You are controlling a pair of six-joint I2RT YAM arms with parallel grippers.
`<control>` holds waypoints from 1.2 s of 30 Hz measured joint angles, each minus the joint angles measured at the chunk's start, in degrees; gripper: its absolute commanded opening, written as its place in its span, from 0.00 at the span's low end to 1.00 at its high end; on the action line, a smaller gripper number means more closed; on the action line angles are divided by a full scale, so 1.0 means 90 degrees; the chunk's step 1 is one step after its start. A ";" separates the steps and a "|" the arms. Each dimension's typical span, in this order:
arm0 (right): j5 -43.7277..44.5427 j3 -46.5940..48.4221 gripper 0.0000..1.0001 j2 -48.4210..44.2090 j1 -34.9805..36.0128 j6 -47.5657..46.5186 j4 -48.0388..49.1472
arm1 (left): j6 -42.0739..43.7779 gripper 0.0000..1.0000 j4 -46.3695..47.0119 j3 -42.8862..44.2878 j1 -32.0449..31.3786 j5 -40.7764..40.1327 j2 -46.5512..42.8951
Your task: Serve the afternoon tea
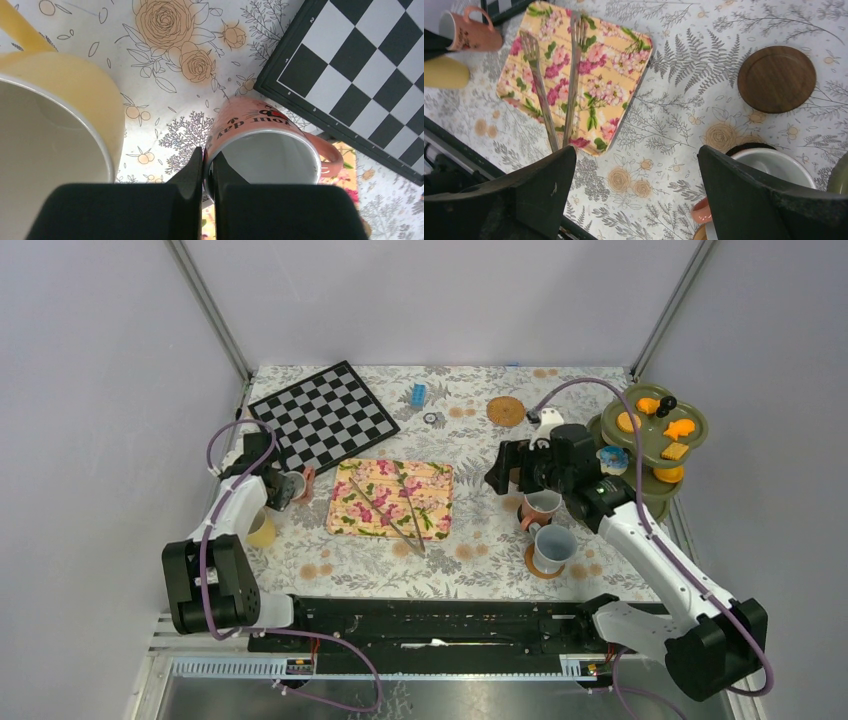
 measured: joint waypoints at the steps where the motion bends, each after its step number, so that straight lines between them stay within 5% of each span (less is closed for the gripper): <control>1: -0.0034 0.0000 0.99 0.0070 0.0039 -0.0058 0.0010 | 0.0085 0.00 0.0000 0.0000 -0.0002 0.0002 -0.0010; 8: 0.0078 0.0289 0.99 0.0852 0.1418 -0.0787 0.0049 | 0.1375 0.00 -0.0534 0.0206 -0.0415 -0.0007 -0.0833; 14: 0.0002 0.0617 0.98 0.1571 0.3053 -0.1778 0.0644 | 0.2960 0.00 -0.1059 0.1681 -0.2395 0.0279 -0.1214; 20: 0.0311 0.0629 0.83 0.2006 0.3667 -0.2295 0.1598 | 0.3577 0.00 -0.1615 0.1999 -0.3689 0.0777 -0.1175; 30: 0.0758 0.0308 0.62 0.2409 0.3866 -0.2696 0.2618 | 0.3859 0.00 -0.1865 0.1899 -0.4260 0.1552 -0.1124; 36: 0.0801 0.0279 0.37 0.2477 0.3883 -0.2975 0.2805 | 0.4146 0.00 -0.1860 0.1846 -0.4476 0.1591 -0.0979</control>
